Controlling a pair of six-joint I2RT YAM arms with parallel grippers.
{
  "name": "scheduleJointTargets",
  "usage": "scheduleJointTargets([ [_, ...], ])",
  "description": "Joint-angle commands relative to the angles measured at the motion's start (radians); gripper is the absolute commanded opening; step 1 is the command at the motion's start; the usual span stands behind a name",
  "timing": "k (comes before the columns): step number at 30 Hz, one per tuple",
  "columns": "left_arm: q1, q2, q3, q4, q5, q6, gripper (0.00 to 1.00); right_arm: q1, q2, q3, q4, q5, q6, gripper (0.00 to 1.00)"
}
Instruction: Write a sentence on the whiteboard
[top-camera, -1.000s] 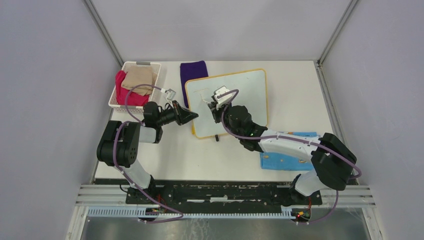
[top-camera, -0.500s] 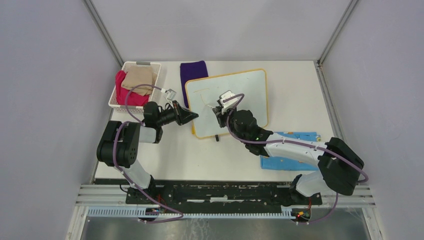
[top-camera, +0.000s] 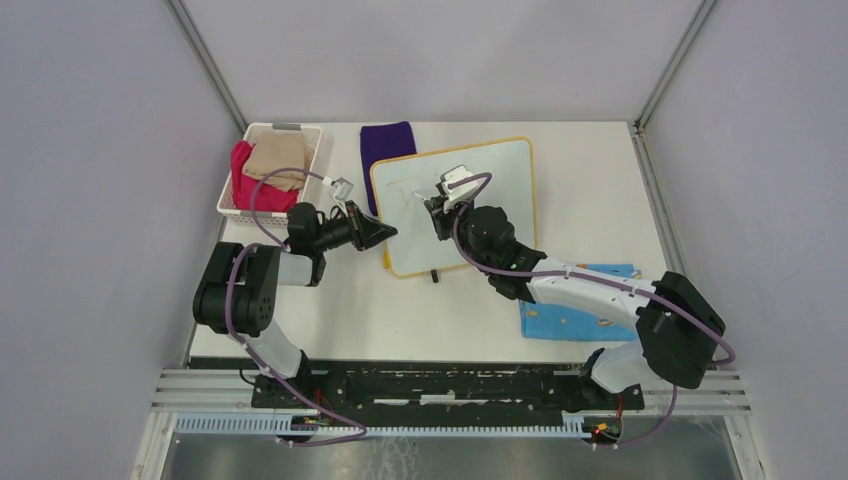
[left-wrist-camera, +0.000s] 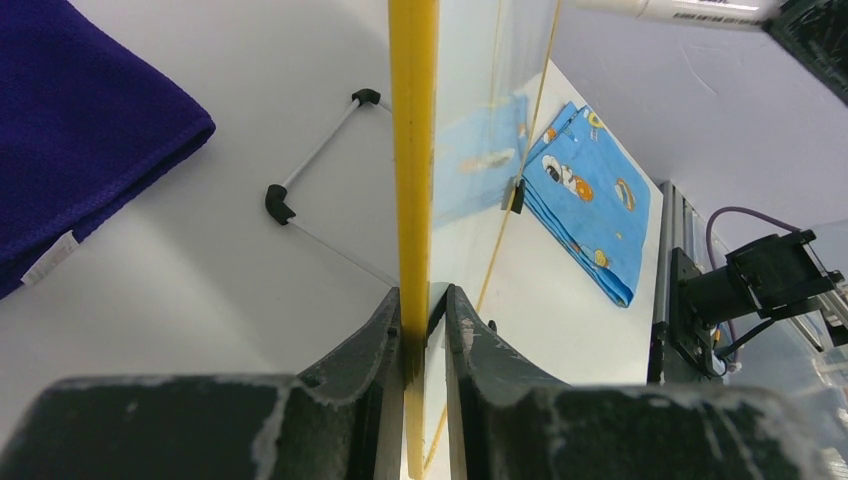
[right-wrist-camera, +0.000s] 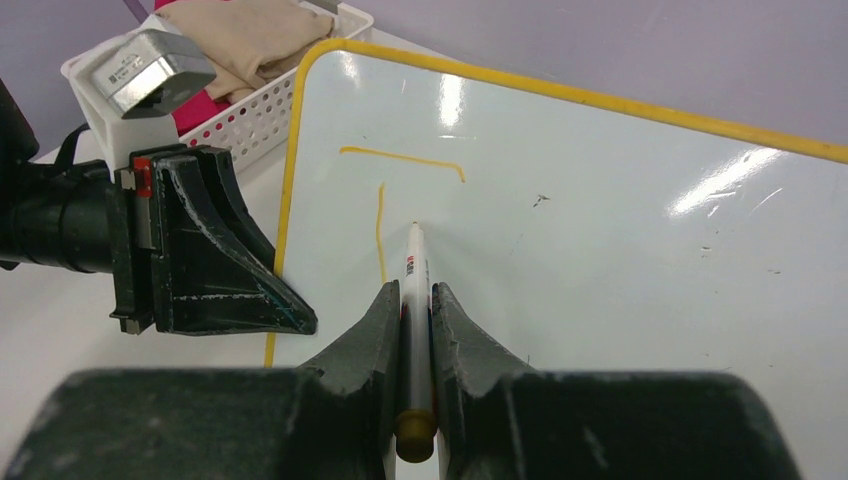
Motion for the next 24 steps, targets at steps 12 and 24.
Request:
scheduleJointTargets([
  [12,-0.006,0.001,0.010,-0.078,-0.069,0.085,0.02,-0.004,0.016,-0.007,-0.009,-0.012,0.012,0.00],
  [24,-0.008,-0.002,0.010,-0.083,-0.069,0.089,0.02,-0.015,-0.033,-0.060,-0.034,0.039,0.006,0.00],
])
